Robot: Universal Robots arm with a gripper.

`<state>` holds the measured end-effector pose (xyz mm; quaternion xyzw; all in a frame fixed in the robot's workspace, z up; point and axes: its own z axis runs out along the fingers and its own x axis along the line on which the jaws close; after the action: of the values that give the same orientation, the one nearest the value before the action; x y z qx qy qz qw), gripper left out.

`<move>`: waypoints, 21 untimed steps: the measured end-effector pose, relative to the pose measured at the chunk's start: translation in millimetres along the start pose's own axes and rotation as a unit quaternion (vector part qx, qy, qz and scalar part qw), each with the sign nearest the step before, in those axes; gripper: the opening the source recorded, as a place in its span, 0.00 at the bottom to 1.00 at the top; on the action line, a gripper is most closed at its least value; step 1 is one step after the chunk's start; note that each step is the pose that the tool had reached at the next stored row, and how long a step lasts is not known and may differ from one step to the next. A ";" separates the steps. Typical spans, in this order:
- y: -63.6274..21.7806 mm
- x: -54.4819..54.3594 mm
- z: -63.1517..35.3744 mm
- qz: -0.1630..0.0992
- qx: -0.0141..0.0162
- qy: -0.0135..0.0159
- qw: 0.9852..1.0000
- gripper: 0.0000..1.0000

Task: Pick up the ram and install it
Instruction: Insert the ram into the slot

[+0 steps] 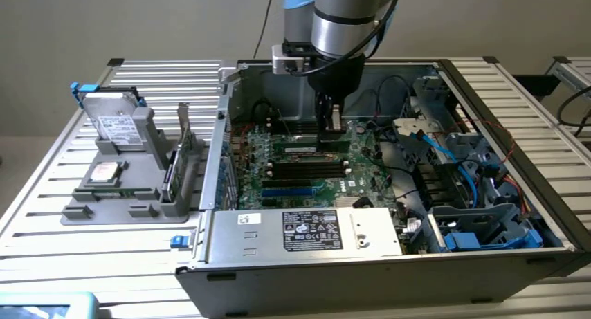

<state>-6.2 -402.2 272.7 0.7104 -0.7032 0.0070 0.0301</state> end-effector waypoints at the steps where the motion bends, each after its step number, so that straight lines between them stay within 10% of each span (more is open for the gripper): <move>1: 0.0 0.0 0.8 0.000 0.000 0.000 1.000 0.14; 12: -0.3 -2.1 9.1 0.001 0.003 0.010 1.000 0.14; 21: -0.5 -2.9 15.6 0.001 0.003 0.010 1.000 0.14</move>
<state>-6.2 -400.2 256.9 0.7098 -0.7033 0.0167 0.0351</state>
